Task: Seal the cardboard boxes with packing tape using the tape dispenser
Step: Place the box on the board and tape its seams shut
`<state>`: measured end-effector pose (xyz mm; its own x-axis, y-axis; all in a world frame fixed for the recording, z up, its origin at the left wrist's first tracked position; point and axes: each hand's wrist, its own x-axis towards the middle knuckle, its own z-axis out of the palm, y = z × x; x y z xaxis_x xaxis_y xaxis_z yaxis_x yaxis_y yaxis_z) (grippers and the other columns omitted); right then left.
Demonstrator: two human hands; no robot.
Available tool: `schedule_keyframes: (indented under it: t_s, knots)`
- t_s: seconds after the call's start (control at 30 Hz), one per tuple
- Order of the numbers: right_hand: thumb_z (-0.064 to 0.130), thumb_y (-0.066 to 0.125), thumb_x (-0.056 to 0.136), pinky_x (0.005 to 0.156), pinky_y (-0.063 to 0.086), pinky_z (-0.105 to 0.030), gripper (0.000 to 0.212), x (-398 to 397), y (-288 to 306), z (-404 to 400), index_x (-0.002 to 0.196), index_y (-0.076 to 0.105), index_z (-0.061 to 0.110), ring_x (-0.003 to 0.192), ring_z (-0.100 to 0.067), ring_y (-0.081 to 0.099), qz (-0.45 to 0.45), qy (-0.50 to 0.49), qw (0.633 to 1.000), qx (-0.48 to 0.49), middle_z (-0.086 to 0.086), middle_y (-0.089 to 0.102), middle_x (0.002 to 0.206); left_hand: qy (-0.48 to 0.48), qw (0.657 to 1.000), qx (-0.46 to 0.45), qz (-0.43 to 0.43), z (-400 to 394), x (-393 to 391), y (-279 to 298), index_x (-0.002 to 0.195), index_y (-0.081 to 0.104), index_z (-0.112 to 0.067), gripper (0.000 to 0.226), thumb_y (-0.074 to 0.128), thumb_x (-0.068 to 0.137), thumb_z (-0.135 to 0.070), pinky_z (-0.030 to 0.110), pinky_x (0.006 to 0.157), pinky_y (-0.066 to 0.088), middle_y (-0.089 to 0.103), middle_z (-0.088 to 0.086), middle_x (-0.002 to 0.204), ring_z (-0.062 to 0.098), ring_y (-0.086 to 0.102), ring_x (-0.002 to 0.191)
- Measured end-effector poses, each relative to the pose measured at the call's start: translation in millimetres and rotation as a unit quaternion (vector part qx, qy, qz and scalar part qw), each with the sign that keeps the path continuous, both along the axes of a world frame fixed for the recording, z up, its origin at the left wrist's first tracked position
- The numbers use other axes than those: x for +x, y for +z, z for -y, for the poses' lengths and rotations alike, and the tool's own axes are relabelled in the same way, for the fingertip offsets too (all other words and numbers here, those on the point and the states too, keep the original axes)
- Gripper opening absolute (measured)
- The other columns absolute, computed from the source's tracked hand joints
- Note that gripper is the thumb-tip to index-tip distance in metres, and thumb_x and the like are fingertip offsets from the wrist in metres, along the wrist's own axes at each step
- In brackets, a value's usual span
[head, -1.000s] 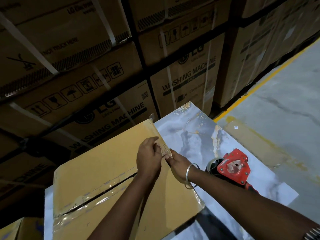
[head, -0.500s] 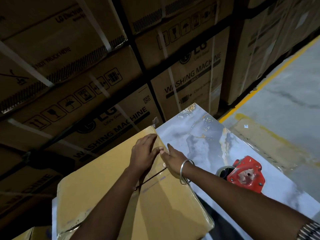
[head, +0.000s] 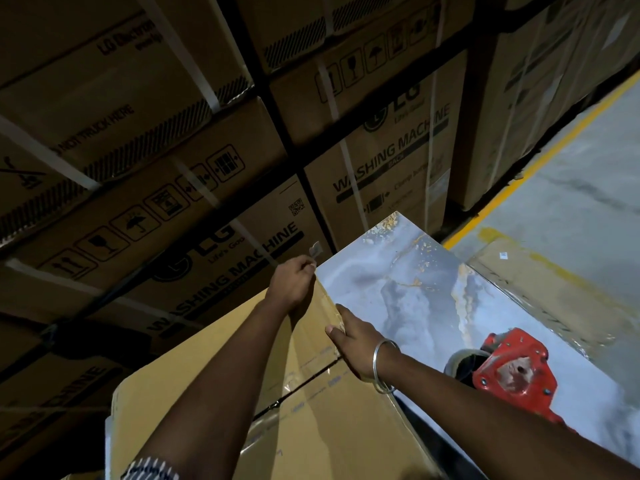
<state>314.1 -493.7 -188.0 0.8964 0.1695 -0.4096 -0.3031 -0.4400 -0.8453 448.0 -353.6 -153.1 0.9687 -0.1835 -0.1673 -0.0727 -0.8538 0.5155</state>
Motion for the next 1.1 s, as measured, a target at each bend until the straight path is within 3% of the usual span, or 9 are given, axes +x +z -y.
schedule_keyframes:
  t_s: [0.13,0.3,0.47,0.57,0.7,0.83,1.0,1.1]
  knots:
    - [0.049,0.041,0.105,0.110,0.041,-0.039,0.063,-0.3,-0.5,-0.7,0.160,0.022,0.026,0.135,-0.029,0.049,-0.007,-0.003,1.000,0.006,-0.007,0.049,0.153,0.005,1.000,-0.009,-0.020,-2.2,7.6,1.7,0.107,0.074,-0.016,0.031,0.044,0.102,-0.025,0.029,0.085,0.042,0.070,0.003,0.116,0.021,0.060,0.107]
    - [0.051,0.040,0.104,0.106,0.043,-0.039,0.062,-0.4,0.5,0.3,0.158,0.023,0.028,0.132,-0.029,0.052,-0.007,0.002,1.000,0.008,-0.005,0.051,0.150,-0.132,0.980,0.145,-0.002,1.2,15.3,14.2,0.110,0.072,-0.013,0.030,0.048,0.098,-0.027,0.031,0.075,0.046,0.068,0.004,0.108,0.020,0.060,0.095]
    - [0.048,0.039,0.106,0.104,0.044,-0.039,0.061,-2.3,6.4,1.2,0.160,0.019,0.028,0.126,-0.028,0.056,-0.007,0.006,1.000,-0.001,-0.008,0.055,0.146,-0.256,0.902,0.347,-0.014,28.2,16.1,26.0,0.082,0.059,-0.007,0.031,0.045,0.095,-0.031,0.030,0.061,0.043,0.055,0.009,0.079,0.025,0.056,0.074]
    - [0.043,0.037,0.108,0.096,0.040,-0.032,0.062,-6.1,17.3,4.4,0.162,0.010,0.030,0.126,-0.028,0.056,-0.004,0.018,1.000,-0.006,-0.012,0.059,0.141,-0.305,0.843,0.443,-0.024,43.7,6.9,30.7,0.078,0.058,-0.011,0.030,0.046,0.097,-0.031,0.029,0.059,0.041,0.048,0.002,0.069,0.020,0.052,0.067]
    - [0.043,0.035,0.108,0.102,0.037,-0.033,0.063,-6.4,23.0,8.2,0.162,0.004,0.032,0.135,-0.029,0.049,-0.007,0.033,0.999,-0.011,-0.012,0.052,0.149,-0.354,0.775,0.524,0.000,53.2,-0.6,33.5,0.088,0.066,-0.013,0.034,0.041,0.101,-0.032,0.035,0.082,0.052,0.053,0.002,0.076,0.020,0.053,0.074]
    - [0.045,0.036,0.107,0.107,0.041,-0.039,0.064,-4.4,19.1,7.5,0.162,0.006,0.032,0.133,-0.030,0.051,-0.009,0.045,0.999,-0.020,-0.011,0.055,0.147,-0.345,0.774,0.530,-0.029,60.3,0.7,43.9,0.083,0.060,-0.013,0.026,0.046,0.095,-0.031,0.029,0.061,0.042,0.045,0.002,0.070,0.017,0.048,0.064]
    - [0.045,0.037,0.107,0.104,0.043,-0.041,0.064,-4.9,20.0,9.9,0.162,0.010,0.029,0.130,-0.033,0.052,0.003,0.053,0.998,-0.035,-0.013,0.054,0.146,-0.338,0.774,0.534,-0.041,62.8,-2.8,50.2,0.081,0.057,-0.012,0.025,0.044,0.095,-0.028,0.029,0.065,0.045,0.050,0.006,0.076,0.020,0.051,0.070]
    - [0.046,0.038,0.106,0.102,0.044,-0.042,0.064,-6.5,22.9,12.3,0.162,0.010,0.029,0.129,-0.034,0.053,0.004,0.080,0.995,-0.055,-0.015,0.055,0.144,-0.345,0.767,0.539,-0.043,64.3,-7.9,53.0,0.069,0.051,-0.012,0.028,0.044,0.094,-0.024,0.034,0.075,0.054,0.060,0.012,0.086,0.024,0.063,0.084]
